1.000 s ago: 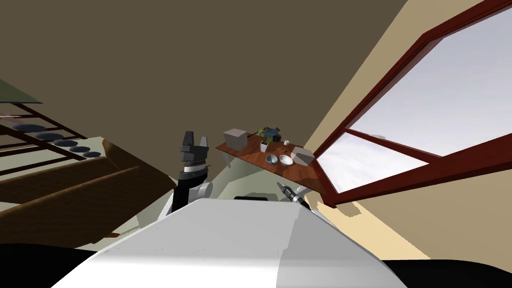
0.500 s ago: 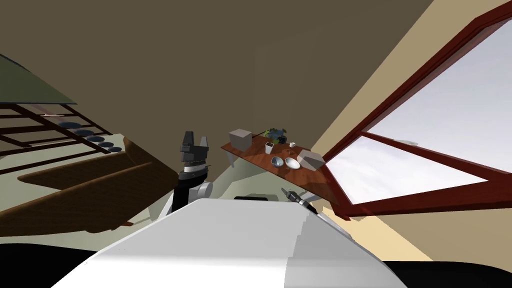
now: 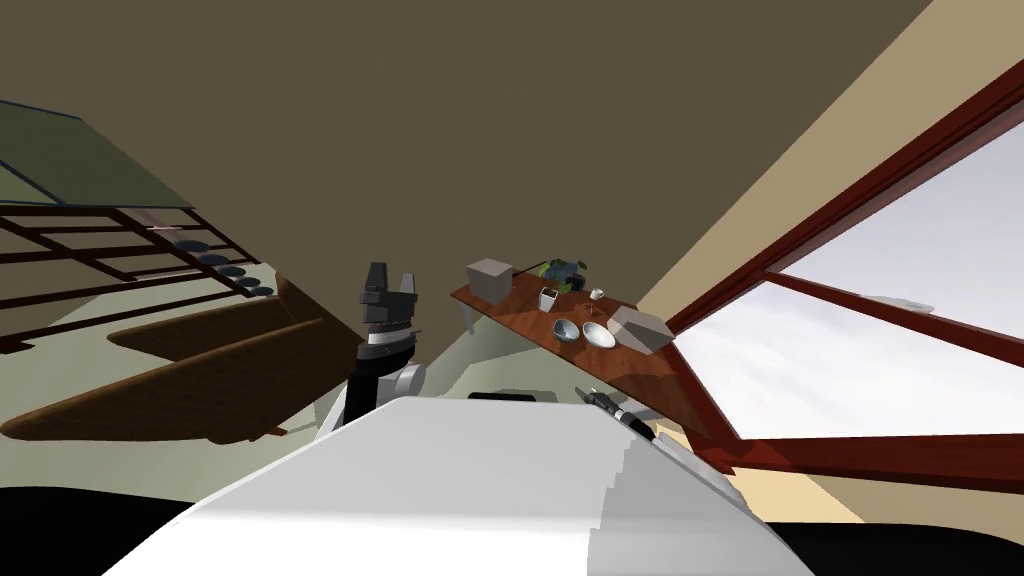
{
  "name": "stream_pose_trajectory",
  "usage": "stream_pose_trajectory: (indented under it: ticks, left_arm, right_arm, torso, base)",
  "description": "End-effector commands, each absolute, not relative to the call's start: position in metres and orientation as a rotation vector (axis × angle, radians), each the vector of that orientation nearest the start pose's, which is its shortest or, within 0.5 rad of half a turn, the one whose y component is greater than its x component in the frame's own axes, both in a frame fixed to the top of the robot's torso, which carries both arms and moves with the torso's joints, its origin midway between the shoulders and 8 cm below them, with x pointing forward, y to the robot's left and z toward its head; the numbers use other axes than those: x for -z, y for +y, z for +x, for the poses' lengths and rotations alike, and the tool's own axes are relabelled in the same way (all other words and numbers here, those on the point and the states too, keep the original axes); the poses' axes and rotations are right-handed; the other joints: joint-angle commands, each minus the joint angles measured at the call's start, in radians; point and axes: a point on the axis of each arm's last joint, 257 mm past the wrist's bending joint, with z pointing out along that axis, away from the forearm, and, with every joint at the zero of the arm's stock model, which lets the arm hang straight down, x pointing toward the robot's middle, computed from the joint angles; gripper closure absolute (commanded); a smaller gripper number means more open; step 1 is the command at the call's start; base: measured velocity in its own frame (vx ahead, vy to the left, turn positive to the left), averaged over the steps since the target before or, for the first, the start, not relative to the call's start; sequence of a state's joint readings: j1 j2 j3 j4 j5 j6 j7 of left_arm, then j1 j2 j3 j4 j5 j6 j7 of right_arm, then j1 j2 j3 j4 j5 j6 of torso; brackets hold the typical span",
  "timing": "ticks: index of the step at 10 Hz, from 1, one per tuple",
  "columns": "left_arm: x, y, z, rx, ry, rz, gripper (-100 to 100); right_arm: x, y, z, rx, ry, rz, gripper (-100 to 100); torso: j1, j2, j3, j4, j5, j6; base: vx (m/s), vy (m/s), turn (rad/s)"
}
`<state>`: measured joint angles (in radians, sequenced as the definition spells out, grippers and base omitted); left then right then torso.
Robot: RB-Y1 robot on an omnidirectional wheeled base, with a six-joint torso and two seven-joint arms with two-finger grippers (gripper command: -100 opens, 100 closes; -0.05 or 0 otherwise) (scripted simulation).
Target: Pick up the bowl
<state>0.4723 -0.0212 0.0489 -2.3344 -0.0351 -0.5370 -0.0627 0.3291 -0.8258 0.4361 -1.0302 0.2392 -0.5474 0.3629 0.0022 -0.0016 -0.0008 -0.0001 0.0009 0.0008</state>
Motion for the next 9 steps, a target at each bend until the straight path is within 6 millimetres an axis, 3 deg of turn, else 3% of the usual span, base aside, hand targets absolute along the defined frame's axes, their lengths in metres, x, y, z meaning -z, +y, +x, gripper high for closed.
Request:
stream_pose_trajectory:
  ticks: [1, 3, 4, 5, 6, 8, 9]
  left_arm:
    - [-0.064, 0.285, 0.324, 1.204, 0.546, -0.53, 0]
    - [-0.064, 0.285, 0.324, 1.205, 0.546, -0.53, 0]
    - [-0.064, 0.285, 0.324, 1.205, 0.546, -0.53, 0]
    - [-0.064, 0.285, 0.324, 1.205, 0.546, -0.53, 0]
    - [-0.064, 0.285, 0.324, 1.204, 0.546, -0.53, 0]
    - [-0.064, 0.285, 0.324, 1.204, 0.546, -0.53, 0]
    - [-0.064, 0.285, 0.324, 1.204, 0.546, -0.53, 0]
  right_arm:
    - [0.501, -0.43, 0.242, -0.367, 2.315, 0.044, -100]
    - [0.508, -0.464, 0.224, -0.282, 2.378, -0.002, -100]
    - [0.51, -0.493, 0.21, -0.205, 2.429, -0.05, -100]
    - [0.511, -0.497, 0.207, -0.196, 2.436, -0.045, -100]
    - [0.513, -0.528, 0.189, -0.115, 2.488, -0.084, -100]
    - [0.512, -0.53, 0.189, -0.111, 2.489, -0.086, -100]
    - [0.509, -0.563, 0.172, -0.026, 2.538, -0.125, -100]
  torso:
    - [0.0, 0.0, 0.0, 0.0, 0.0, 0.0]
    - [0.001, 0.0, 0.0, 0.0, 0.0, -0.001]
    - [0.001, 0.0, 0.0, 0.0, 0.0, 0.0]
    - [0.002, -0.001, -0.001, 0.0, 0.001, 0.0]
    - [0.002, -0.001, -0.001, 0.0, 0.001, 0.0]
    - [0.001, -0.001, -0.001, 0.0, 0.0, 0.0]
    - [0.0, 0.001, 0.001, 0.0, 0.0, 0.0]
  base:
    - [0.022, 0.027, -0.011]
    - [0.05, 0.062, 0.142]
    - [0.071, 0.085, 0.197]
    - [0.066, 0.071, 0.077]
    - [0.073, 0.074, 0.147]
    - [0.045, 0.043, 0.04]
    - [0.05, 0.054, 0.138]
